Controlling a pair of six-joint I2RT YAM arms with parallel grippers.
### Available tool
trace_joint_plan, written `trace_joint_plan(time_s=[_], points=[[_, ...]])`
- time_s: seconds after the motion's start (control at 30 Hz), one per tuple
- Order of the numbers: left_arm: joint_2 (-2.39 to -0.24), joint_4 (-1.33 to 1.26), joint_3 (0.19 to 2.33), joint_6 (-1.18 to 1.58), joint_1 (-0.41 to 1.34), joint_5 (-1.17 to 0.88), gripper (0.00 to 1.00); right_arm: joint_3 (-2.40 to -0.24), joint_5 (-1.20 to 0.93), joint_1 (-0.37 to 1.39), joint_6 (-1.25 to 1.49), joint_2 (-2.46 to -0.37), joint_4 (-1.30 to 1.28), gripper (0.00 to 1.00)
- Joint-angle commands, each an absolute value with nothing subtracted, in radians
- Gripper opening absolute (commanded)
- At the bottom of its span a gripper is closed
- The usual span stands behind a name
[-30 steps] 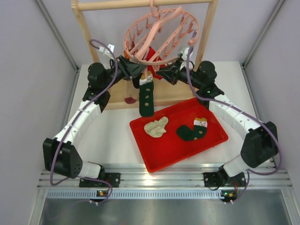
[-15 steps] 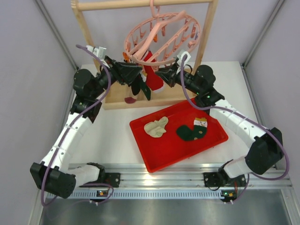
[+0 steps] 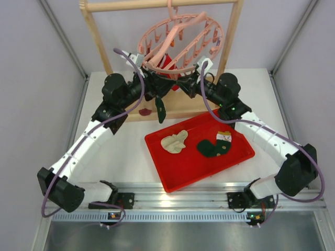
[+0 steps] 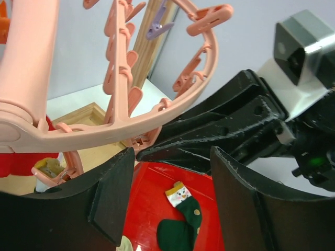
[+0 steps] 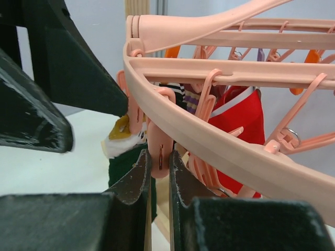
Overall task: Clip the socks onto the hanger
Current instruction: Open the clamp at the hanger.
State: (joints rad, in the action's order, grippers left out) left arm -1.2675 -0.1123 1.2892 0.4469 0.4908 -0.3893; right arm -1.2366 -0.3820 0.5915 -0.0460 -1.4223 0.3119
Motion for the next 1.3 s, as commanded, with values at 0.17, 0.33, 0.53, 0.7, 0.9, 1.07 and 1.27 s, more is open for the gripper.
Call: trace_joint_plan(time_s=[0.17,0.33,0.53,0.7,0.9,1.07,1.27], points=[[-1.324,-0.186,1.344,0.448,0.534,-0.287,0.64,-1.244,-0.417,0.626,-0.055,-1.381,0.293,0.00],[-1.347,-0.192,1.345,0.457,0.534,-0.219,0.65,-1.239,-0.422,0.624,-0.052,-1.376,0.296,0.00],[-1.382,-0.226,1.364,0.506,0.535,-0.186,0.65,-1.235,-0.428,0.626,-0.048,-1.370,0.301,0.00],[-1.414,-0.245,1.387,0.534,0.534,-0.183,0.65,-1.235,-0.436,0.626,-0.040,-1.370,0.308,0.00],[-1.431,-0.304,1.390,0.564,0.534,-0.190,0.63,-1.235,-0.443,0.627,-0.037,-1.373,0.310,0.00],[-1.439,-0.299,1.401,0.569,0.534,-0.172,0.53,-1.227,-0.452,0.629,-0.040,-1.370,0.310,0.00],[-1.436,-0.285,1.397,0.577,0.532,-0.161,0.21,-1.223,-0.456,0.629,-0.055,-1.358,0.253,0.00]])
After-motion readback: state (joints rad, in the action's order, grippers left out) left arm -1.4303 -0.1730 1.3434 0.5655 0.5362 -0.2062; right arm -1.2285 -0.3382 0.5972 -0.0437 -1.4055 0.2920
